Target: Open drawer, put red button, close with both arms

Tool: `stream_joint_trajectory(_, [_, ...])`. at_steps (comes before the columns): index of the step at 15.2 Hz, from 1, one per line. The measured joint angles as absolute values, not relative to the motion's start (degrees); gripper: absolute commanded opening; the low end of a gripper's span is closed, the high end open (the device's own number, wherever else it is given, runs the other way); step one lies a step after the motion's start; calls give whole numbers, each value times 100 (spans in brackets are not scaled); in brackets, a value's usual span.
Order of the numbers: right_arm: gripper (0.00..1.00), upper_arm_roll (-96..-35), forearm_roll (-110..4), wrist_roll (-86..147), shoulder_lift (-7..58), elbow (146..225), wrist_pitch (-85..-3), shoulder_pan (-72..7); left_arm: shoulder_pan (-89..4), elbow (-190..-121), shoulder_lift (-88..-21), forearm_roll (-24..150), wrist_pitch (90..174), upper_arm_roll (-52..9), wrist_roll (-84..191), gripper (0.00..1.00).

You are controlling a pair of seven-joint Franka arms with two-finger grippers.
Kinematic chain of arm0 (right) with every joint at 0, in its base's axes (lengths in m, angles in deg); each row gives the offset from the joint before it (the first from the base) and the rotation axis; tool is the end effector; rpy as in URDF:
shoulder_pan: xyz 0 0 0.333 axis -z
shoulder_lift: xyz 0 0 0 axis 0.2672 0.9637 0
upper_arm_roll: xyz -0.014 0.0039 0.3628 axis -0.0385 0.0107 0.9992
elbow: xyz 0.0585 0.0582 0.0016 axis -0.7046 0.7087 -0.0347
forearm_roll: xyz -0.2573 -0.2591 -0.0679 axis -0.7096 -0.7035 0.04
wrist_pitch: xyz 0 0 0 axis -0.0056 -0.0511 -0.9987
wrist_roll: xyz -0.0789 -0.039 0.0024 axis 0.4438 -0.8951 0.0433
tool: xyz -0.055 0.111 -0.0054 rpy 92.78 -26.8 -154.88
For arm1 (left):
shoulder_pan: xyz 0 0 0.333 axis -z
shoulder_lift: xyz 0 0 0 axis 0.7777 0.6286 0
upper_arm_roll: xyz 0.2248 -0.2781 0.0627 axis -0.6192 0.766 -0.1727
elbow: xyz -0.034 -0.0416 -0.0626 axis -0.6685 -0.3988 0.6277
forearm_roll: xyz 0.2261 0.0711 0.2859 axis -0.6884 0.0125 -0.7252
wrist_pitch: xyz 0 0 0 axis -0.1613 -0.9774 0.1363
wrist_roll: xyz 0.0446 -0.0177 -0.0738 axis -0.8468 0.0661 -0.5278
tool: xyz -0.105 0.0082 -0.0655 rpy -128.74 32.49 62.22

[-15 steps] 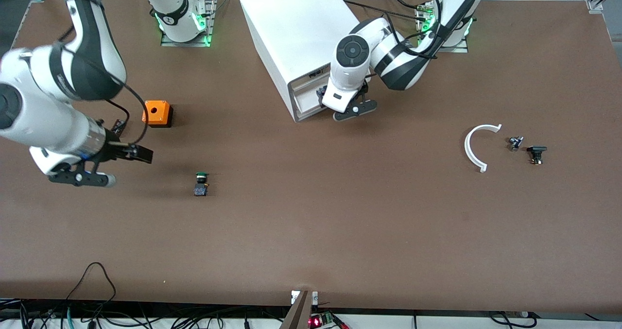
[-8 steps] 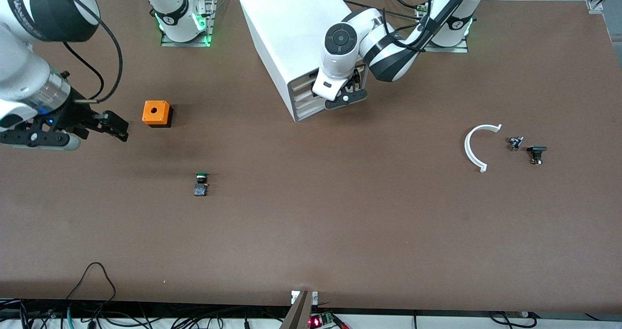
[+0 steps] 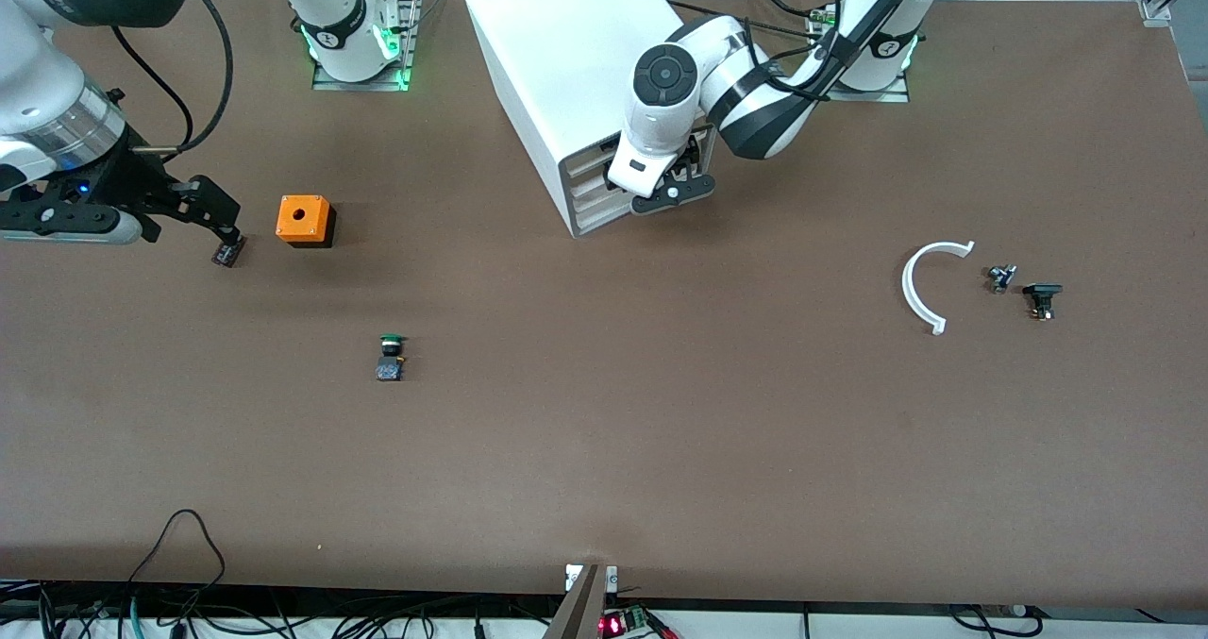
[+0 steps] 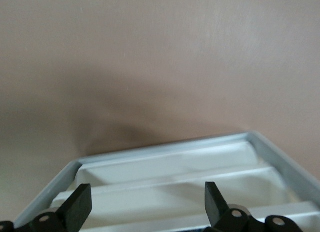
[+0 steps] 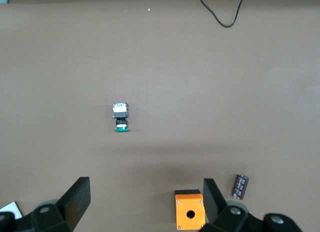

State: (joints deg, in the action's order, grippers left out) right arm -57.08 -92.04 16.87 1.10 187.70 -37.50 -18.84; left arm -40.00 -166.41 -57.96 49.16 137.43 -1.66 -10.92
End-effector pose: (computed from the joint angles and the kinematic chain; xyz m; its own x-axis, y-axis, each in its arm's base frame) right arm 0.5491 0.0607 0.6080 0.9866 -0.0195 0.1621 -0.0222 -0.9996 0.0152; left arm 0.4186 -0.4300 0.3599 0.9209 0.3452 -0.1813 0.3456 -0.9379 -0.0300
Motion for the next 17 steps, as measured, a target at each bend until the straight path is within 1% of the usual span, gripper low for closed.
stream_joint_trajectory(2, [100, -5710, -9202, 1867, 113, 18614, -3683, -1884, -4329, -16423, -5835, 4915, 13731, -161, -628, 99])
stream_joint_trajectory(4, [100, -5727, -9191, 2079, 124, 18369, -3347, -1877, -4710, -16138, -5862, 4915, 13568, -157, 41, 99])
stream_joint_trajectory(5, [100, -5744, -9141, 2102, 145, 18203, -3094, -1870, -4859, -15942, -5871, 4915, 13356, -158, 344, 99])
stream_joint_trajectory(7, [100, -5792, -8940, 2102, 232, 17895, -2745, -1814, -5051, -15486, -5893, 4858, 12643, -171, 1037, 99])
stream_joint_trajectory(11, [100, -5828, -8894, 2102, 423, 17703, -2646, -1759, -5654, -14594, -5960, 4628, 11614, -189, 2717, 99])
stream_joint_trajectory(14, [100, -5826, -8895, 2102, 507, 17703, -2645, -1759, -6174, -14128, -5976, 4627, 11258, -265, 4008, 100])
stream_joint_trajectory(15, [100, -5827, -8897, 2102, 511, 17701, -2644, -1758, -6228, -14044, -6027, 4674, 11169, -429, 4339, 100])
stream_joint_trajectory(16, [100, -5827, -8908, 2102, 510, 17692, -2644, -1758, -6192, -13996, -6124, 4882, 11073, -742, 4701, 100])
stream_joint_trajectory(17, [100, -5827, -8931, 2102, 510, 17676, -2644, -1758, -6071, -13994, -6259, 5201, 11004, -1214, 5154, 100])
